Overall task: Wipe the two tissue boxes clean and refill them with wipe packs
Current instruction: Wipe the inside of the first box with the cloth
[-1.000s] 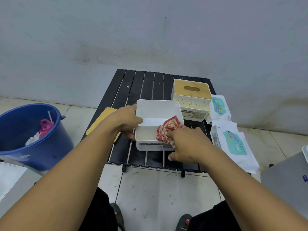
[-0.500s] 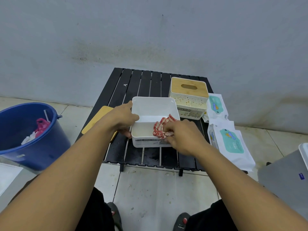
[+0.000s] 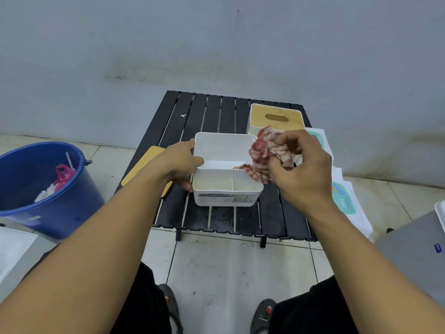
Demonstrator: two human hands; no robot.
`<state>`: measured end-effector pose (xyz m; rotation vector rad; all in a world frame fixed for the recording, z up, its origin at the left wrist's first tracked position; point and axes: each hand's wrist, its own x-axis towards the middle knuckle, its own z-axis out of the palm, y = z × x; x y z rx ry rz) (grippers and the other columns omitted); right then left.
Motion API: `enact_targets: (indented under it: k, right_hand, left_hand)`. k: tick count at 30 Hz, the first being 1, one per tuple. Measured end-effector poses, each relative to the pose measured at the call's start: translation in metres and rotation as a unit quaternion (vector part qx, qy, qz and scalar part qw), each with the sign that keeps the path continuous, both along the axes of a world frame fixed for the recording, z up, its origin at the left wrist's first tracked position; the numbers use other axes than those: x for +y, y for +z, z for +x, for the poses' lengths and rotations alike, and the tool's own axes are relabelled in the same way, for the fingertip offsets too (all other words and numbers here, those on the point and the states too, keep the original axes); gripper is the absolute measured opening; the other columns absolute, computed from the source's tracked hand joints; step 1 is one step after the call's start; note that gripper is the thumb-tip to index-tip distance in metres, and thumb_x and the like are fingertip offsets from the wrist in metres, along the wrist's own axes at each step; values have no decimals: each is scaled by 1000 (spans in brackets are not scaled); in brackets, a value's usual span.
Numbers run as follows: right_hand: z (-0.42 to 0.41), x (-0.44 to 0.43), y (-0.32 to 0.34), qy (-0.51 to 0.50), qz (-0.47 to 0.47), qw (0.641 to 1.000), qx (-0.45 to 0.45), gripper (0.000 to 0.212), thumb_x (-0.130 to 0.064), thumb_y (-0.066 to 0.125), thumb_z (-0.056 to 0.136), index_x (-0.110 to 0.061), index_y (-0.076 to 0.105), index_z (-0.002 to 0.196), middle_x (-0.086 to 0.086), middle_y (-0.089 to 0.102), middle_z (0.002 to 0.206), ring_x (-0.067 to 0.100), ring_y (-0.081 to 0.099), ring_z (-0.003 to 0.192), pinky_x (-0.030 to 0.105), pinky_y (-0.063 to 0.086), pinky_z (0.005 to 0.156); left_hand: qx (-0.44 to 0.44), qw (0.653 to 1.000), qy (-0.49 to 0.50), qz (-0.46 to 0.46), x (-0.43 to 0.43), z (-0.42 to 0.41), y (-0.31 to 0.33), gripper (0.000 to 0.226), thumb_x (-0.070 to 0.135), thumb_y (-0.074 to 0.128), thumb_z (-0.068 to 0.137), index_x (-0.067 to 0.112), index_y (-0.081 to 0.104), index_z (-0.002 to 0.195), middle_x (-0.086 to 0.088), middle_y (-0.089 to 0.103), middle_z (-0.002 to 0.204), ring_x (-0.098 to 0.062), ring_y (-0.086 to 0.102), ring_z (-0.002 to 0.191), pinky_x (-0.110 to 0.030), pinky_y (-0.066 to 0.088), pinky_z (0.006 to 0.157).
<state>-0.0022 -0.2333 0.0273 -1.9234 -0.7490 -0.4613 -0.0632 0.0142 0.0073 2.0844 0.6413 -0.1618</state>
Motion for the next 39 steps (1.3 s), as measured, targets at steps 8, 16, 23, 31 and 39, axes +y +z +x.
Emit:
enact_targets:
  k: [8, 16, 23, 31, 39]
  right_hand:
    - [-16, 14, -9, 44, -161, 983, -75, 21, -2, 63, 79, -13, 63, 98, -7, 56, 97, 22, 55, 90, 33, 46, 76]
    - [-22, 26, -15, 53, -557, 829, -11, 20, -48, 59, 88, -30, 60, 98, -7, 65, 100, 23, 60, 101, 45, 34, 96]
    - [-8, 31, -5, 112, -608, 778, 114, 39, -33, 68, 86, -29, 66, 125, 0, 65, 115, 28, 57, 111, 54, 32, 110]
    - [-11, 57, -5, 117, -669, 731, 72, 7, -13, 58, 85, -16, 54, 90, 1, 49, 83, 27, 53, 86, 43, 44, 90]
    - [-5, 50, -20, 140, -640, 744, 128, 29, -7, 56, 82, -12, 65, 110, 7, 62, 107, 29, 63, 99, 40, 58, 88]
  left_hand:
    - [0, 1000, -4, 13, 2, 2, -5, 51, 12, 46, 100, 30, 46, 148, -5, 61, 125, -35, 77, 66, -38, 62, 53]
    - [21, 999, -27, 42, 0, 6, -1, 51, 11, 45, 100, 28, 43, 148, -9, 61, 124, -33, 77, 66, -42, 65, 57]
    - [35, 997, -42, 54, 0, 9, 0, 49, 10, 44, 100, 25, 44, 147, -10, 60, 124, -35, 77, 67, -42, 65, 58]
    - [33, 997, -40, 57, 0, 8, 0, 47, 10, 44, 101, 28, 46, 144, -9, 60, 122, -37, 77, 66, -46, 66, 65]
    - [12, 998, -33, 58, 1, 6, -7, 47, 13, 44, 99, 29, 46, 142, -2, 60, 110, -36, 77, 66, -47, 66, 65]
